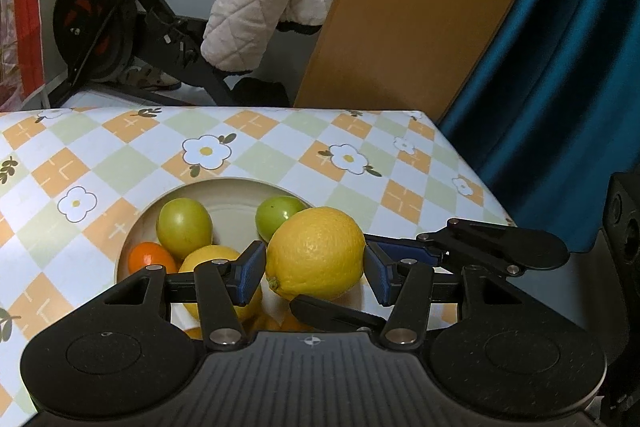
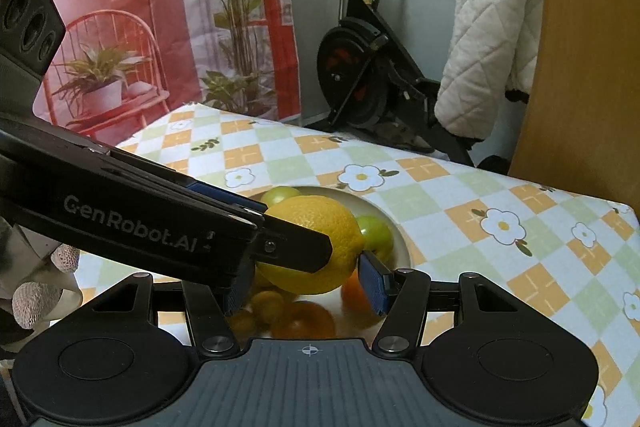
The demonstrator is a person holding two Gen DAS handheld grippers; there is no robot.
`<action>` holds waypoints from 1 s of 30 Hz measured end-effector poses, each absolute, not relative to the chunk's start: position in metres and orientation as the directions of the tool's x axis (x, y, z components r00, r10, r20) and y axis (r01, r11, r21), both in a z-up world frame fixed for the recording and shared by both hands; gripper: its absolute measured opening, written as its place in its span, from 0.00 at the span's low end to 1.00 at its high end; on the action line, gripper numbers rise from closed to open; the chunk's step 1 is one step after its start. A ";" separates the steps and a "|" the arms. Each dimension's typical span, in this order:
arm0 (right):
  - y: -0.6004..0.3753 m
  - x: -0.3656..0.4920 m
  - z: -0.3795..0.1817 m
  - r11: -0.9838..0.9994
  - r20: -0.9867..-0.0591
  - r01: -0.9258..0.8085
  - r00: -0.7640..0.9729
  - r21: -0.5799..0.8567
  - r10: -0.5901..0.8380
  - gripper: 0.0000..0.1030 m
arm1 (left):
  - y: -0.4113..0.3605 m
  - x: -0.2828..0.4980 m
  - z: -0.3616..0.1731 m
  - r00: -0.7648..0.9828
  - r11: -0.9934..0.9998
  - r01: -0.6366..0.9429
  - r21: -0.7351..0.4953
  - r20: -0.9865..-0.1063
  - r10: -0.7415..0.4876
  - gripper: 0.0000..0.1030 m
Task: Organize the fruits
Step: 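Carry the second lemon in the left tool over the plate and lower it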
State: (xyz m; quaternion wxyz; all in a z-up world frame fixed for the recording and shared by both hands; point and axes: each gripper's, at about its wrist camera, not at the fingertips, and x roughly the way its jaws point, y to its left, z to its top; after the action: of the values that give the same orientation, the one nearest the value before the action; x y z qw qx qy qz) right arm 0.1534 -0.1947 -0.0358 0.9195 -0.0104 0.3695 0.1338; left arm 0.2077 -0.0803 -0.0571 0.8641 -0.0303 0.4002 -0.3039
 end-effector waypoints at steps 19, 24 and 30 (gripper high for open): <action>-0.191 0.169 -0.057 0.964 -0.705 -0.258 0.673 0.063 0.226 0.51 | -0.087 0.212 -0.067 0.523 0.842 0.499 -0.207 -0.703 -0.483 0.53; -0.191 0.168 -0.056 0.964 -0.704 -0.257 0.673 0.065 0.227 0.51 | -0.084 0.211 -0.066 0.527 0.841 0.499 -0.208 -0.697 -0.485 0.48; -0.192 0.166 -0.055 0.961 -0.701 -0.269 0.674 0.062 0.234 0.51 | -0.083 0.210 -0.064 0.529 0.839 0.505 -0.204 -0.695 -0.487 0.42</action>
State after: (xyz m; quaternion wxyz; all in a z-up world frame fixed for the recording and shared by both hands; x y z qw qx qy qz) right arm 0.1661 -0.1924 -0.0550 0.9146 -0.0231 0.3796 0.1377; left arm 0.2097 -0.0826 -0.0637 0.8742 0.0112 0.3938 -0.2838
